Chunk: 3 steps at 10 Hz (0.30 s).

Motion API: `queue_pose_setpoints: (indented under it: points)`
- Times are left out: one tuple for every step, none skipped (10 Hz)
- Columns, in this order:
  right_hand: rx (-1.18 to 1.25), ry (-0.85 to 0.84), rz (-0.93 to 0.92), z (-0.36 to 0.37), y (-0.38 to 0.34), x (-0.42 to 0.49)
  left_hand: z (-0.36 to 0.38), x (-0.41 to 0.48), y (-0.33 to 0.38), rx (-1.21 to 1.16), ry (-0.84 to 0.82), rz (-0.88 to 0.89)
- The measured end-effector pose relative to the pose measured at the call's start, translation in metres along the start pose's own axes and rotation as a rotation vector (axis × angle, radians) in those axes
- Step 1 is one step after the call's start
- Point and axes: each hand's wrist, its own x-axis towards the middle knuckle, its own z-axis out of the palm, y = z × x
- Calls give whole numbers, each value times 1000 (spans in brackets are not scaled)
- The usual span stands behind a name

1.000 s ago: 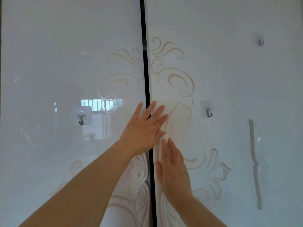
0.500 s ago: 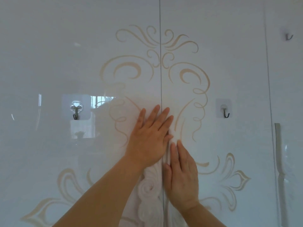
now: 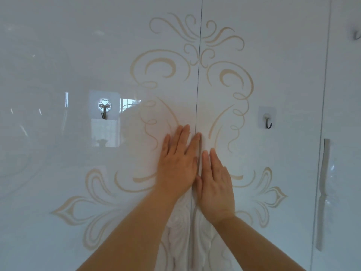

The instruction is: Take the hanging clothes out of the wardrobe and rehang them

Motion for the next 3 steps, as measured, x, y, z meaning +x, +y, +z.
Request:
queue_pose_setpoints:
  points:
    - [31, -209, -15, -23, 0, -1, -23, -16, 12, -29, -195, -77]
    - [36, -589, 40, -60, 3, -11, -50, -35, 22, -15, -508, -203]
    - [-40, -857, 17, -100, 6, -40, -84, -66, 38, 51, -727, -241]
